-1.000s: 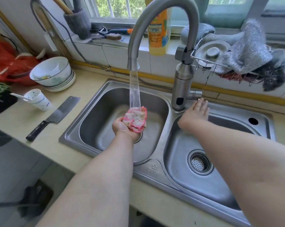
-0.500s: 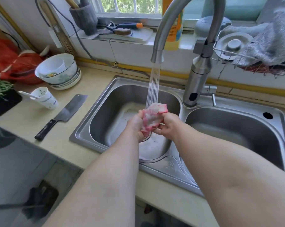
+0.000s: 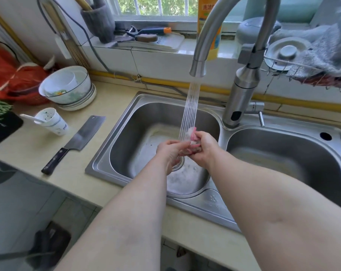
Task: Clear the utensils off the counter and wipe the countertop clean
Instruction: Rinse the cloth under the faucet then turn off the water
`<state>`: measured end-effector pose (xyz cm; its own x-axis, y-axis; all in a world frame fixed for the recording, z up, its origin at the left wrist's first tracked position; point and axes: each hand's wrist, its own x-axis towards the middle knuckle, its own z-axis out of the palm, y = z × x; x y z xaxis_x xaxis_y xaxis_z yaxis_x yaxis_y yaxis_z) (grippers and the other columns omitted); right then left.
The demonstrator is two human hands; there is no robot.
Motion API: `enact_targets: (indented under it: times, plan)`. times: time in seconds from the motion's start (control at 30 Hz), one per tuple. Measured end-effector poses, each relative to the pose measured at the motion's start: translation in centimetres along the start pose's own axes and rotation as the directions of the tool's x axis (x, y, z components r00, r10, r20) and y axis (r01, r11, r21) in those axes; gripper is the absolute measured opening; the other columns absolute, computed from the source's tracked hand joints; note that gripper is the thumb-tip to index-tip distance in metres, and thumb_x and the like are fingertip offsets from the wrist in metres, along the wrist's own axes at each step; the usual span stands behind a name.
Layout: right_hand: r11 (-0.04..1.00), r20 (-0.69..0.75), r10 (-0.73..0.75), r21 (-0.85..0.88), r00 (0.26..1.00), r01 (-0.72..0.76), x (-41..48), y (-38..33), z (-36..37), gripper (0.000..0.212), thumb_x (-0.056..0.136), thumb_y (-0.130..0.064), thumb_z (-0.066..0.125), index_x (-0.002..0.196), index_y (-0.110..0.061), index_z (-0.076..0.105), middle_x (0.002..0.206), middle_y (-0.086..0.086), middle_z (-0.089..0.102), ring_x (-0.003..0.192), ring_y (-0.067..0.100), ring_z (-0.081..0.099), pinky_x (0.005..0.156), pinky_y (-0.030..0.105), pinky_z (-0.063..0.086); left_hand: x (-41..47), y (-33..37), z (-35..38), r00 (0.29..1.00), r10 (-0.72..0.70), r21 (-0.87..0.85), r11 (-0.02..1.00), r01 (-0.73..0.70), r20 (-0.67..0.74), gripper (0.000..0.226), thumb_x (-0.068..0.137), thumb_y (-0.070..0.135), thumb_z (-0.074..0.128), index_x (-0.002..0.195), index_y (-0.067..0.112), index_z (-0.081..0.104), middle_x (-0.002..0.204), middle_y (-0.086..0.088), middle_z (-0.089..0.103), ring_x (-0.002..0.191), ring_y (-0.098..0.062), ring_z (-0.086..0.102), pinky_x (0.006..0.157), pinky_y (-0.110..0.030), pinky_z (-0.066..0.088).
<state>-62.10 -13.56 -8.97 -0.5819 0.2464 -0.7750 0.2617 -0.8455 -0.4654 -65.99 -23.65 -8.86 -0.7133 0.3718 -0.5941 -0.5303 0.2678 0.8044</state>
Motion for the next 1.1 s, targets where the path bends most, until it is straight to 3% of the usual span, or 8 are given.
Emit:
enact_targets:
  times: [0.2,0.3,0.37,0.43,0.53,0.7,0.87,1.1]
  plan:
    - [0.941,0.002,0.138,-0.312,0.99,-0.131,-1.4,-0.9,0.8,0.053,0.088,-0.062,0.044,0.078,-0.013,0.063,0.075,0.009,0.061,0.076,0.022,0.053,0.086,0.038,0.045,-0.3,-0.4,-0.4,0.997,0.02,-0.135,0.991,-0.011,0.068,0.043,0.072,-0.009,0.077,0.112,-0.011,0.06,0.092,-0.02,0.07,0.064,-0.023,0.07,0.064,-0.028,0.06]
    - [0.883,0.0,0.179,-0.441,0.984,-0.161,-1.3,0.0,1.2,0.045,0.087,-0.054,0.05,0.082,-0.012,0.065,0.074,0.013,0.059,0.08,0.027,0.054,0.098,0.066,0.033,-1.0,0.1,-0.4,0.987,0.033,-0.21,0.978,0.001,0.159,0.019,0.081,-0.018,0.06,0.096,-0.007,0.061,0.069,-0.012,0.071,0.054,-0.019,0.069,0.054,-0.025,0.058]
    - [0.905,0.001,0.169,-0.397,0.986,-0.155,-1.0,0.9,1.4,0.029,0.088,-0.032,0.05,0.069,-0.012,0.06,0.05,0.01,0.058,0.061,0.021,0.057,0.08,0.054,0.049,-1.4,0.9,-0.5,0.982,-0.009,-0.166,0.985,0.041,0.186,0.021,0.084,-0.021,0.053,0.092,-0.002,0.06,0.065,-0.01,0.069,0.053,-0.019,0.068,0.053,-0.025,0.058]
    - [0.958,-0.062,0.143,-0.241,0.988,-0.154,-0.8,1.0,1.4,0.026,0.091,-0.016,0.043,0.07,-0.011,0.056,0.036,0.005,0.047,0.027,0.01,0.041,0.046,0.027,0.052,-1.1,1.5,-0.7,0.998,-0.052,-0.068,0.996,0.05,-0.036,0.024,0.087,-0.017,0.05,0.096,0.004,0.056,0.078,-0.013,0.069,0.057,-0.02,0.066,0.05,-0.026,0.056]
    - [0.991,-0.136,0.135,0.024,0.982,-0.133,-0.3,0.5,1.0,0.035,0.099,-0.004,0.029,0.113,-0.003,0.061,0.037,0.012,0.049,0.015,0.004,0.028,0.026,0.013,0.036,-0.3,2.1,-1.7,0.921,-0.051,-0.122,0.993,0.004,-0.386,0.019,0.096,0.001,0.039,0.093,0.008,0.056,0.086,-0.011,0.065,0.056,-0.016,0.055,0.051,-0.024,0.044]
    - [0.99,-0.166,0.055,0.137,0.985,-0.033,-0.4,0.2,1.4,0.037,0.102,-0.014,0.037,0.065,-0.018,0.044,0.025,-0.001,0.04,0.017,0.004,0.03,0.025,0.007,0.021,0.3,2.3,-1.7,0.93,-0.068,-0.091,0.995,0.037,-0.362,0.022,0.097,0.0,0.035,0.101,0.011,0.054,0.093,-0.01,0.065,0.061,-0.013,0.056,0.059,-0.026,0.048]
    - [1.0,-0.238,-0.001,0.006,0.971,0.003,-1.1,-0.1,1.7,0.027,0.1,-0.014,0.04,0.082,-0.015,0.059,0.033,-0.002,0.045,0.018,0.003,0.031,0.027,0.007,0.027,0.5,2.0,-1.6,0.956,-0.103,-0.09,0.993,0.081,-0.275,0.02,0.097,-0.002,0.039,0.102,0.009,0.054,0.078,-0.004,0.062,0.063,-0.014,0.057,0.06,-0.026,0.05]
    - [0.993,-0.285,-0.035,-0.12,0.958,0.001,-0.7,0.4,1.1,0.029,0.099,-0.026,0.032,0.077,-0.018,0.049,0.05,-0.002,0.038,0.017,0.003,0.027,0.028,0.009,0.025,1.0,1.1,-1.0,0.975,-0.153,-0.073,0.987,0.142,-0.163,0.016,0.095,-0.002,0.045,0.102,0.009,0.055,0.081,-0.006,0.062,0.063,-0.015,0.059,0.054,-0.025,0.052]
